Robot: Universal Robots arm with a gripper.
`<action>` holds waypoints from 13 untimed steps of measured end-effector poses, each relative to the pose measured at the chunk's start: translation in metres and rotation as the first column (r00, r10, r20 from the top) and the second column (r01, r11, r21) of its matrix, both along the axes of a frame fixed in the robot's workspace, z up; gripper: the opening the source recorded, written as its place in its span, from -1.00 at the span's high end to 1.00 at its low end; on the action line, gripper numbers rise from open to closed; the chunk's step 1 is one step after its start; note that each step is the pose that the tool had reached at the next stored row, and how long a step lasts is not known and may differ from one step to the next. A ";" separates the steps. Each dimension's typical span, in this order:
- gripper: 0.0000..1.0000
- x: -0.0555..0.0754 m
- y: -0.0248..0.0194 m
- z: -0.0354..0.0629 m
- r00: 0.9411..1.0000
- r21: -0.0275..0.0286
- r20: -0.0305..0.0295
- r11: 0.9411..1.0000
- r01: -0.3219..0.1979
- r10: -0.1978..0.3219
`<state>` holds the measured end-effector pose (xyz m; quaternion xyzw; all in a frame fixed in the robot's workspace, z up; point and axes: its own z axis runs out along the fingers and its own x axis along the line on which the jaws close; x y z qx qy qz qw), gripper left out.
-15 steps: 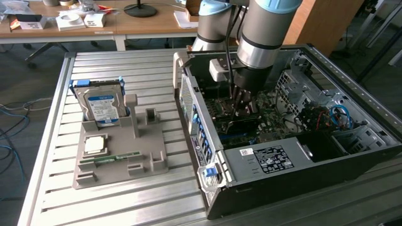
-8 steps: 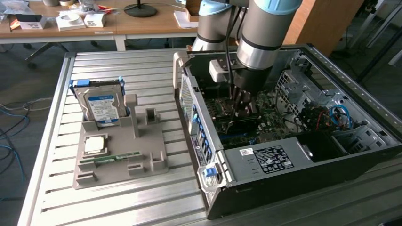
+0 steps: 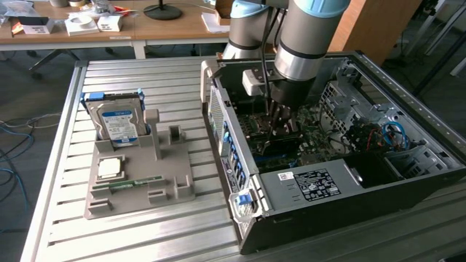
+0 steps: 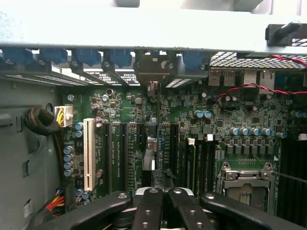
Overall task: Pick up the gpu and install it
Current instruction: 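Press down on the gpu until it lock into place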
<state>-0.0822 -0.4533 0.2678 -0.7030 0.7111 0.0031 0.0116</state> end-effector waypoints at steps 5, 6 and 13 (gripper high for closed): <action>0.79 0.000 0.0000 -0.0005 1.000 0.000 0.000 1.000 0.000 0.000; 0.79 0.000 0.0000 -0.0009 1.000 0.000 0.000 1.000 0.000 0.000; 0.79 0.000 0.0000 -0.0013 1.000 0.000 0.000 1.000 0.000 0.000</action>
